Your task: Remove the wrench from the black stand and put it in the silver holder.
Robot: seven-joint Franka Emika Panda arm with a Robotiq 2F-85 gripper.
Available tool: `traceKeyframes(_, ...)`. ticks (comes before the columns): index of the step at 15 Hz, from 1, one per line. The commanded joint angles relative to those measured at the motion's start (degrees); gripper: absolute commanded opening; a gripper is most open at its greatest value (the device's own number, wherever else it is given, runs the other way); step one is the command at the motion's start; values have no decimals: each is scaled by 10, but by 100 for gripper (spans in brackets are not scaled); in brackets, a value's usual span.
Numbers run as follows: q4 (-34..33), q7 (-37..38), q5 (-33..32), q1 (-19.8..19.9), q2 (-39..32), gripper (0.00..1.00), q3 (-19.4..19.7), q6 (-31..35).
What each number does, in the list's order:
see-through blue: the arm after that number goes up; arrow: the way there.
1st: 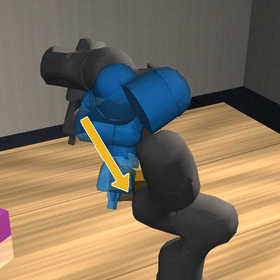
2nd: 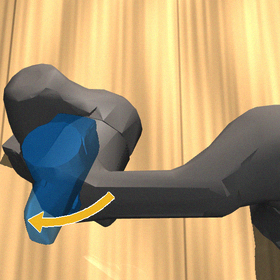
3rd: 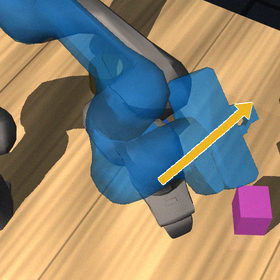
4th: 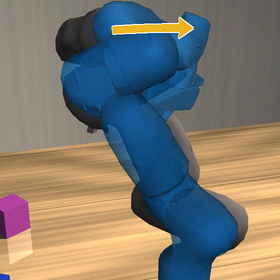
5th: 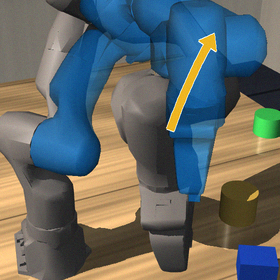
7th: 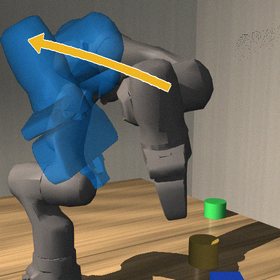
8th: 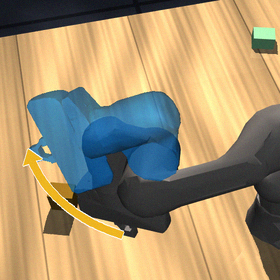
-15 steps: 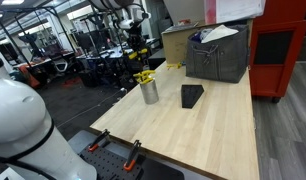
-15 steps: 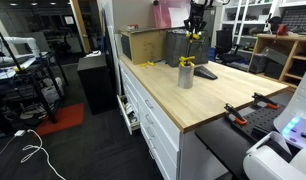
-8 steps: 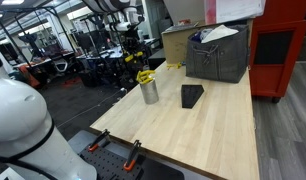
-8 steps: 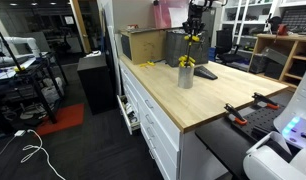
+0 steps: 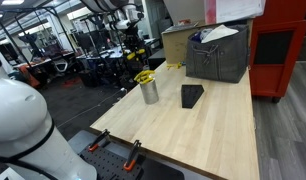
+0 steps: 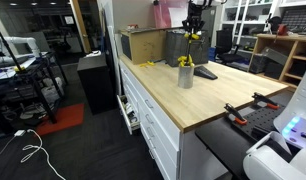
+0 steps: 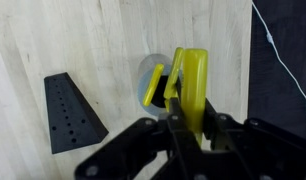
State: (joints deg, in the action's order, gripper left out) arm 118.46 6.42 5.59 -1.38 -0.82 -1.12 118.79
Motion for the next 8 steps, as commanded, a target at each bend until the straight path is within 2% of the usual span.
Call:
traceKeyframes(1, 0, 32, -21, 4, 19, 6, 3, 11)
traceKeyframes(8, -2, 118, -72, 0, -5, 6, 1, 53)
